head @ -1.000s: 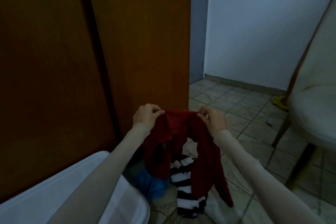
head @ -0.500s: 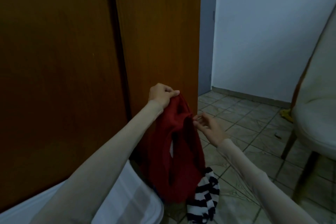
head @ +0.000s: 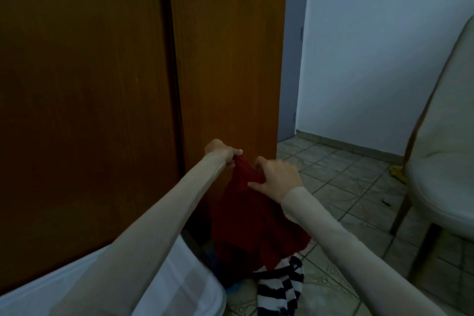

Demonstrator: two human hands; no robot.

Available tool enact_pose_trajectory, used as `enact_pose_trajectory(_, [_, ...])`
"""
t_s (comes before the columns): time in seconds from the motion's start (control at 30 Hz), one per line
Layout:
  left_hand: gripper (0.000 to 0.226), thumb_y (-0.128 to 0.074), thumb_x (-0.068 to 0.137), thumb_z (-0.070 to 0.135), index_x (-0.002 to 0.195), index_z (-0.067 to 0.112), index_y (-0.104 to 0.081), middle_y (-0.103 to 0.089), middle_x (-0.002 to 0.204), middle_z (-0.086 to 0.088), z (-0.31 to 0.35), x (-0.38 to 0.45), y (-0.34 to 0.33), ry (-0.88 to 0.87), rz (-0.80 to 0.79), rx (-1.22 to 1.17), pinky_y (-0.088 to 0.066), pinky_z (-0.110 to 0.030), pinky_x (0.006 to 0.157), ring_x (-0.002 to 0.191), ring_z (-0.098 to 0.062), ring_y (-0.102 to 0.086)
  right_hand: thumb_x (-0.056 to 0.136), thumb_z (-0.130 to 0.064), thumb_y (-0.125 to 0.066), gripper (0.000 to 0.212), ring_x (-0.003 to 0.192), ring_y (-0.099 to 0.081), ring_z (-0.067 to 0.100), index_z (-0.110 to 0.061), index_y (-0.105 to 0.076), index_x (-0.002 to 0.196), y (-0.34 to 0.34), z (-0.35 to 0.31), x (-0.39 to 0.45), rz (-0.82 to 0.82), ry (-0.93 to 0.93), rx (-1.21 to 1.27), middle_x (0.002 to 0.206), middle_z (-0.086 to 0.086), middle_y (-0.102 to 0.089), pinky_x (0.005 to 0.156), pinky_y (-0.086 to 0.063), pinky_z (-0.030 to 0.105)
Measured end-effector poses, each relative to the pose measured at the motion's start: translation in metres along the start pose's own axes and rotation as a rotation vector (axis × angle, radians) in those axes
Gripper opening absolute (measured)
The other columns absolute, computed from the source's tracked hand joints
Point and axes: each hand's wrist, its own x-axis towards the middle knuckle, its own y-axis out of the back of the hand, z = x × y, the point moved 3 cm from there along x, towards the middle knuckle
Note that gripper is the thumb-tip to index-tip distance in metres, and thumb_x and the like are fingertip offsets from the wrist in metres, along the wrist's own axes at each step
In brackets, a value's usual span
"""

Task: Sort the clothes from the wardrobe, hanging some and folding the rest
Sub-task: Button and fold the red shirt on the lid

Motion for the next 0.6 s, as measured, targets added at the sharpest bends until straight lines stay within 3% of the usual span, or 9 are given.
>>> enact_pose_trajectory(0.07, [0.022,-0.07,0.084,0.021,0.076,0.005,-0.058,-0.056,0.068,-0.005,-0.001,0.001,-0.002,0.0,-0.007,0.013,-0.039,-0.013,0.032,0.049,-0.01,-0.052,0.089,-0.04,-0.058,0.033,0.101,-0.059,0.023,-0.021,-0.052,0.116,-0.006,0.006,0.003,-0.028,-0.03,0.057,0.111,0.002,-0.063,0.075,-0.041,0.031])
enact_pose_trajectory(0.13, [0.018,-0.067,0.086,0.019,0.083,0.003,-0.06,-0.058,0.07,-0.006,-0.004,0.0,-0.005,-0.015,-0.006,-0.017,-0.04,-0.012,0.033,0.05,-0.009,-0.052,0.089,-0.029,-0.061,0.022,0.092,-0.059,0.021,-0.018,-0.056,0.107,-0.009,0.01,0.006,-0.046,-0.066,0.298,0.102,0.004,-0.064,0.071,-0.041,0.026])
enact_pose_trajectory(0.23, [0.013,-0.057,0.092,0.009,0.095,-0.001,-0.066,-0.063,0.08,-0.005,-0.009,0.001,-0.011,-0.109,-0.056,-0.152,-0.043,-0.009,0.04,0.058,-0.007,-0.056,0.088,-0.016,-0.063,0.014,0.073,-0.052,0.015,-0.018,-0.05,0.091,-0.009,0.018,0.011,0.054,-0.173,0.652,0.081,0.003,-0.058,0.056,-0.036,0.017])
enact_pose_trajectory(0.33, [0.02,-0.048,0.095,0.005,0.091,0.001,-0.068,-0.066,0.08,-0.005,-0.019,-0.001,-0.016,-0.18,-0.105,-0.186,-0.051,-0.012,0.061,0.069,-0.009,-0.061,0.091,-0.006,-0.056,0.02,0.058,-0.043,0.01,-0.017,-0.051,0.106,-0.005,0.026,0.014,0.13,-0.255,0.801,0.068,0.003,-0.05,0.046,-0.034,0.01])
enact_pose_trajectory(0.4, [0.024,-0.047,0.095,0.006,0.082,0.009,-0.067,-0.067,0.083,-0.005,-0.027,0.001,-0.017,-0.182,-0.1,-0.178,-0.052,-0.024,0.08,0.073,-0.011,-0.062,0.093,0.0,-0.049,0.032,0.068,-0.053,0.017,-0.021,-0.055,0.116,-0.007,0.033,0.017,0.128,-0.282,0.853,0.089,0.013,-0.06,0.057,-0.045,0.018])
enact_pose_trajectory(0.47, [0.024,-0.046,0.096,0.01,0.084,0.013,-0.066,-0.068,0.086,-0.003,-0.036,0.003,-0.016,-0.172,-0.119,-0.15,-0.049,-0.027,0.081,0.074,-0.01,-0.062,0.094,0.004,-0.042,0.037,0.098,-0.058,0.02,-0.022,-0.068,0.098,-0.012,0.041,0.022,0.12,-0.37,0.942,0.11,0.007,-0.061,0.085,-0.047,0.029])
enact_pose_trajectory(0.5, [0.023,-0.045,0.097,0.013,0.085,0.015,-0.065,-0.069,0.088,-0.002,-0.041,0.004,-0.015,-0.168,-0.136,-0.135,-0.047,-0.026,0.078,0.074,-0.01,-0.062,0.094,0.004,-0.039,0.045,0.101,-0.058,0.02,-0.024,-0.072,0.083,-0.014,0.046,0.024,0.109,-0.452,1.037,0.111,0.007,-0.063,0.092,-0.046,0.034])
enact_pose_trajectory(0.53, [0.023,-0.046,0.097,0.016,0.086,0.017,-0.065,-0.069,0.09,-0.001,-0.045,0.004,-0.013,-0.166,-0.153,-0.122,-0.045,-0.025,0.076,0.076,-0.009,-0.061,0.094,0.004,-0.037,0.049,0.092,-0.059,0.021,-0.023,-0.073,0.076,-0.017,0.05,0.026,0.092,-0.534,1.145,0.104,0.01,-0.066,0.09,-0.047,0.038])
enact_pose_trajectory(0.6, [0.02,-0.047,0.097,0.023,0.088,0.019,-0.064,-0.067,0.09,0.003,-0.051,0.002,-0.01,-0.168,-0.189,-0.097,-0.04,-0.023,0.071,0.078,-0.008,-0.058,0.096,0.001,-0.034,0.038,0.069,-0.055,0.018,-0.011,-0.07,0.091,-0.018,0.056,0.027,0.052,-0.658,1.264,0.084,0.009,-0.062,0.071,-0.05,0.035])
